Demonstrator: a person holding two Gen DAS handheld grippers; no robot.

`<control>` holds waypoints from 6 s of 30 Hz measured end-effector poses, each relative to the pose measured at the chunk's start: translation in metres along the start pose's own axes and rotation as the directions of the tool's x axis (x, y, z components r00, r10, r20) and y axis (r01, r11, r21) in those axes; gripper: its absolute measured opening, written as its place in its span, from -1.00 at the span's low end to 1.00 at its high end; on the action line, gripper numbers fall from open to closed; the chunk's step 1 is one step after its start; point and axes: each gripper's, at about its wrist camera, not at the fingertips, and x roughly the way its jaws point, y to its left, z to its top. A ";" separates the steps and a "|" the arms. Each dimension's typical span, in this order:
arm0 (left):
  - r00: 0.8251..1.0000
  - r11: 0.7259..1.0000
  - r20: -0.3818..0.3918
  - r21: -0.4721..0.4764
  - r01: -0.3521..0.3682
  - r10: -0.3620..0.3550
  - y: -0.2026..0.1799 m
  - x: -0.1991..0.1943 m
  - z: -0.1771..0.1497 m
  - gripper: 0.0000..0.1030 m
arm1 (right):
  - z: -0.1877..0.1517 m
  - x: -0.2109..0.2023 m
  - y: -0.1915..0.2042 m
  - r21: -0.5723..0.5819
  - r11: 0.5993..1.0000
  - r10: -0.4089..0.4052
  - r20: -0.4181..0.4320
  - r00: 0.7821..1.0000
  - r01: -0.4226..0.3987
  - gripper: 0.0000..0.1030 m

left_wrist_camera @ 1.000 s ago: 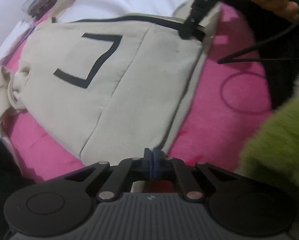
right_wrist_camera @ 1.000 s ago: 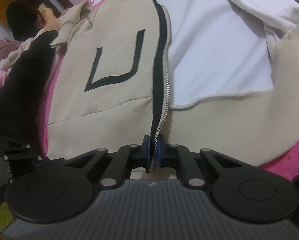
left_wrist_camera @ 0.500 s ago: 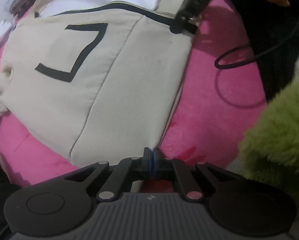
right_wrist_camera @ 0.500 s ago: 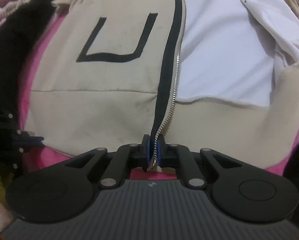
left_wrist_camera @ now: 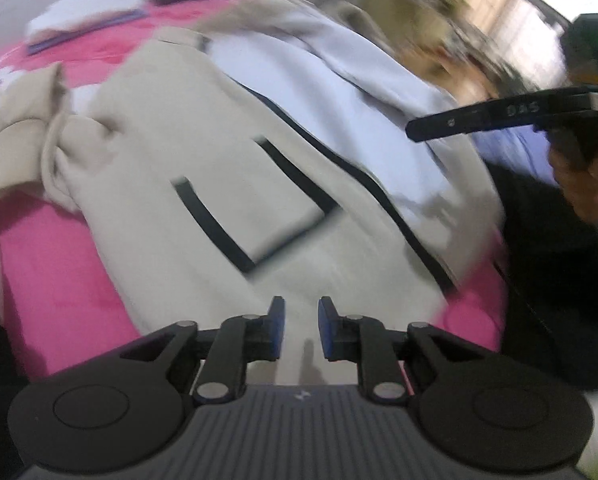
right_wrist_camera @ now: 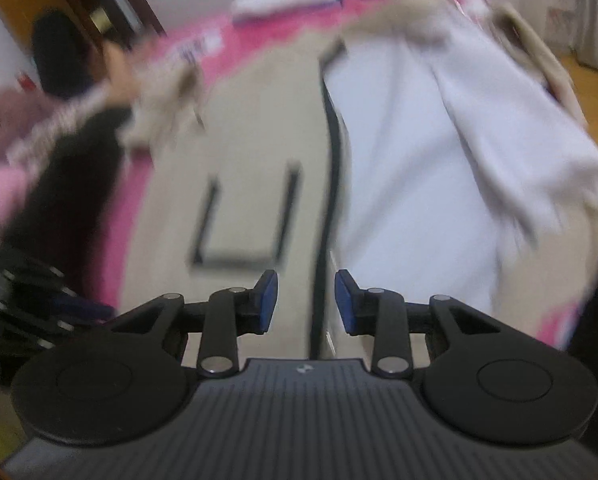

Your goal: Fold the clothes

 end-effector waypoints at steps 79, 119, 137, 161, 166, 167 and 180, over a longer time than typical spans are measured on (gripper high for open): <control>0.993 0.969 0.037 -0.227 -0.099 0.111 -0.010 0.086 -0.003 -0.31 | 0.330 0.349 0.020 -0.104 0.949 -0.310 -0.151 0.939 0.297 -0.79; 0.982 0.978 0.074 -0.129 -0.165 0.176 -0.022 0.093 -0.002 -0.24 | 0.145 0.021 -0.024 0.033 0.999 -0.049 0.277 0.960 0.041 -0.82; 0.965 0.972 0.114 -0.052 -0.231 0.236 -0.038 0.092 -0.010 -0.20 | 0.116 0.206 -0.079 0.547 0.832 0.118 -0.008 0.993 -0.095 -0.41; 0.955 0.963 0.130 0.002 -0.268 0.266 -0.046 0.090 -0.014 -0.15 | 0.085 0.205 0.021 -0.177 0.935 -0.286 0.136 0.949 0.307 -0.76; 0.954 0.962 0.126 0.005 -0.274 0.271 -0.049 0.090 -0.014 -0.15 | 0.112 0.165 0.006 0.021 0.960 -0.278 0.217 0.936 0.280 -0.66; 0.953 0.961 0.127 0.009 -0.277 0.273 -0.049 0.090 -0.014 -0.15 | 0.116 0.162 0.006 0.026 0.965 -0.259 0.234 0.937 0.260 -0.66; 0.948 0.956 0.130 0.003 -0.292 0.290 -0.050 0.090 -0.013 -0.11 | 0.150 0.216 0.023 0.051 0.989 -0.144 0.086 0.986 0.140 -0.63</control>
